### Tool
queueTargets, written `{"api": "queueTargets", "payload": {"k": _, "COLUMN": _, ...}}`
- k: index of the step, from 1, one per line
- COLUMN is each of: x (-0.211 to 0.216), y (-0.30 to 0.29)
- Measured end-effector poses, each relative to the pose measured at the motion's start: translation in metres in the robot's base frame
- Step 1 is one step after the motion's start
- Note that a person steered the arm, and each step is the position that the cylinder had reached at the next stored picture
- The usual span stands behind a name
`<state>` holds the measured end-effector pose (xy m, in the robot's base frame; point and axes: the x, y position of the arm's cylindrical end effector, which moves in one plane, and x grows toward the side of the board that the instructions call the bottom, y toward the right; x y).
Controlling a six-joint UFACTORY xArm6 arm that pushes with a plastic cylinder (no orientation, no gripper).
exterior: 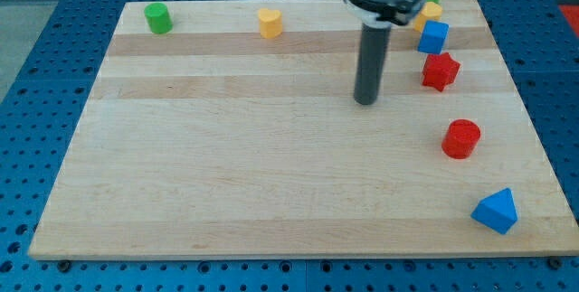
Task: Move your arm to the center right of the board
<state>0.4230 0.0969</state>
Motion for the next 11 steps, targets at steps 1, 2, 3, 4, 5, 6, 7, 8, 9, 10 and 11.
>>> {"api": "queueTargets", "payload": {"k": 1, "x": 0.001, "y": 0.022}}
{"api": "queueTargets", "payload": {"k": 2, "x": 0.002, "y": 0.007}}
{"api": "queueTargets", "payload": {"k": 3, "x": 0.002, "y": -0.001}}
{"api": "queueTargets", "payload": {"k": 4, "x": 0.002, "y": -0.002}}
{"api": "queueTargets", "payload": {"k": 5, "x": 0.002, "y": -0.005}}
{"api": "queueTargets", "payload": {"k": 6, "x": 0.002, "y": -0.012}}
{"api": "queueTargets", "payload": {"k": 7, "x": 0.002, "y": -0.022}}
{"api": "queueTargets", "payload": {"k": 8, "x": 0.032, "y": -0.063}}
{"api": "queueTargets", "payload": {"k": 9, "x": 0.035, "y": 0.014}}
{"api": "queueTargets", "payload": {"k": 10, "x": 0.031, "y": 0.083}}
{"api": "queueTargets", "payload": {"k": 11, "x": -0.001, "y": 0.135}}
